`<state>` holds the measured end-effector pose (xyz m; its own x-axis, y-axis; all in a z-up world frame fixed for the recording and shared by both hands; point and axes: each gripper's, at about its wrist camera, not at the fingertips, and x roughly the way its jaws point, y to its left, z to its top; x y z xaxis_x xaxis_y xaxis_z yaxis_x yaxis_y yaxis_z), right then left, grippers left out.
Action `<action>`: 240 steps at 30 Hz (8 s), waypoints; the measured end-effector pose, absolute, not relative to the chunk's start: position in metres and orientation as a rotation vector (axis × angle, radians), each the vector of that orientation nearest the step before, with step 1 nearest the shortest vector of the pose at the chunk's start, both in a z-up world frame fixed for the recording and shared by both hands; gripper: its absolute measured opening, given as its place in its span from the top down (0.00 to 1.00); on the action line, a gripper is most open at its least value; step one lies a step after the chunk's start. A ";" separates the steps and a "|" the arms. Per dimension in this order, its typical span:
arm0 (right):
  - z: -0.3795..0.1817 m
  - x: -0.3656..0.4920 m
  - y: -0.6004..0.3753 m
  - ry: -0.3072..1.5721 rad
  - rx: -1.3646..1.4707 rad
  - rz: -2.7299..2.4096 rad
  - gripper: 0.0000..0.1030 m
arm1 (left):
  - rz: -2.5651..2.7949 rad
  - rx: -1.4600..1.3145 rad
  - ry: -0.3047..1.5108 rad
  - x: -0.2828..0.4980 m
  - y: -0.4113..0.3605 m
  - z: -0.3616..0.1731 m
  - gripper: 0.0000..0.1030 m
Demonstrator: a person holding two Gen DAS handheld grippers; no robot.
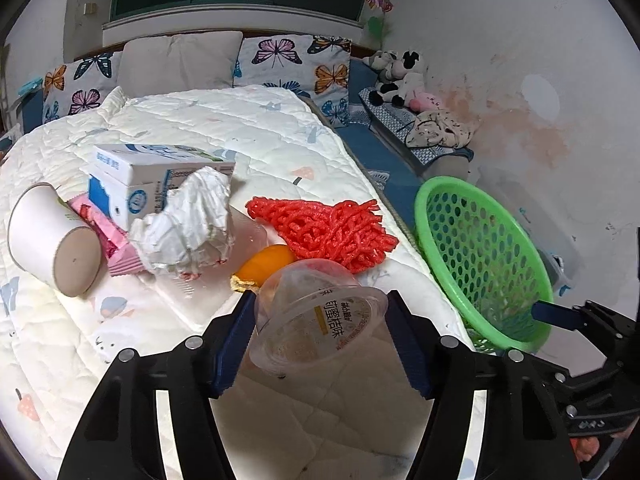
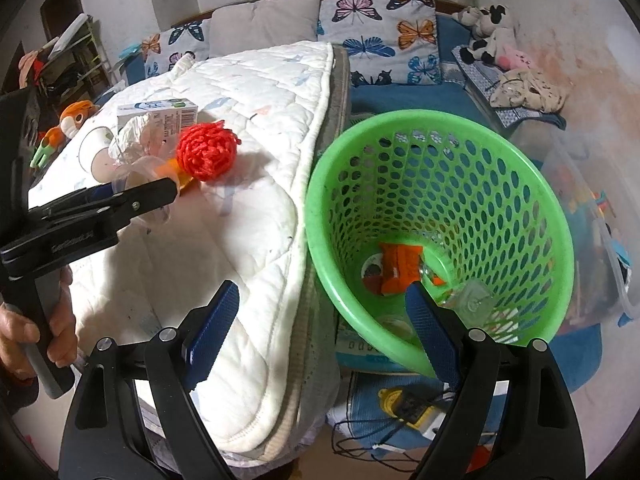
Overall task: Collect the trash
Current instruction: 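Grasp the red mesh netting with the right gripper while the left gripper holds the cup, then carry the red netting over the green basket and open the right gripper, then lower the clear plastic cup into the green basket and open the left gripper, then grasp the crumpled white tissue with the right gripper while the left gripper grasps the white paper cup, then drop the tissue into the basket with the right gripper while the left gripper carries the paper cup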
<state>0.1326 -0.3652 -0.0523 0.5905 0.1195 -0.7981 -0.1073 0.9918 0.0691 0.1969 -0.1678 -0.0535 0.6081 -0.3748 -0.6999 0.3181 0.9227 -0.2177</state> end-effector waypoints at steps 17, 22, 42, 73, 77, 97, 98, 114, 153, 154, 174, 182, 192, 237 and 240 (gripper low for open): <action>-0.040 0.178 -0.321 0.875 0.064 0.239 0.18 | -0.382 -0.090 0.798 0.173 -0.099 -0.032 0.39; -0.036 0.195 -0.304 0.858 0.069 0.272 0.20 | -0.367 -0.095 0.800 0.172 -0.086 -0.033 0.38; -0.053 0.243 -0.276 0.899 0.096 0.270 0.49 | -0.343 -0.122 0.810 0.172 -0.065 -0.036 0.39; -0.043 0.169 -0.383 0.862 0.152 0.068 0.51 | -0.456 -0.099 0.830 0.169 -0.129 -0.030 0.38; -0.050 0.160 -0.405 0.877 0.168 0.022 0.50 | -0.482 -0.085 0.832 0.170 -0.146 -0.029 0.38; -0.066 0.125 -0.466 0.886 0.250 -0.065 0.39 | -0.603 0.008 0.830 0.180 -0.234 -0.017 0.38; -0.066 0.123 -0.468 0.885 0.251 -0.066 0.39 | -0.609 0.020 0.827 0.182 -0.241 -0.016 0.38; -0.066 0.080 -0.492 0.868 0.287 -0.087 0.39 | -0.692 0.071 0.907 0.210 -0.324 -0.039 0.38; -0.048 0.106 -0.406 0.868 0.224 0.071 0.38 | -0.457 0.038 0.856 0.190 -0.183 -0.036 0.26; -0.047 0.108 -0.401 0.869 0.220 0.078 0.38 | -0.446 0.031 0.856 0.190 -0.176 -0.036 0.26; -0.033 0.157 -0.302 0.862 0.119 0.263 0.29 | -0.239 -0.038 0.780 0.195 -0.032 -0.019 0.26; -0.031 0.185 -0.258 0.859 0.092 0.340 0.29 | -0.171 -0.081 0.779 0.215 0.013 -0.016 0.21; -0.031 0.221 -0.216 0.849 0.066 0.386 0.29 | -0.196 -0.130 0.801 0.254 0.050 -0.017 0.20; -0.018 0.203 -0.233 0.805 0.124 0.390 0.49 | -0.590 -0.051 0.854 0.220 0.019 -0.044 0.59; -0.016 0.196 -0.245 0.797 0.123 0.362 0.49 | -0.568 -0.030 0.847 0.214 0.015 -0.045 0.69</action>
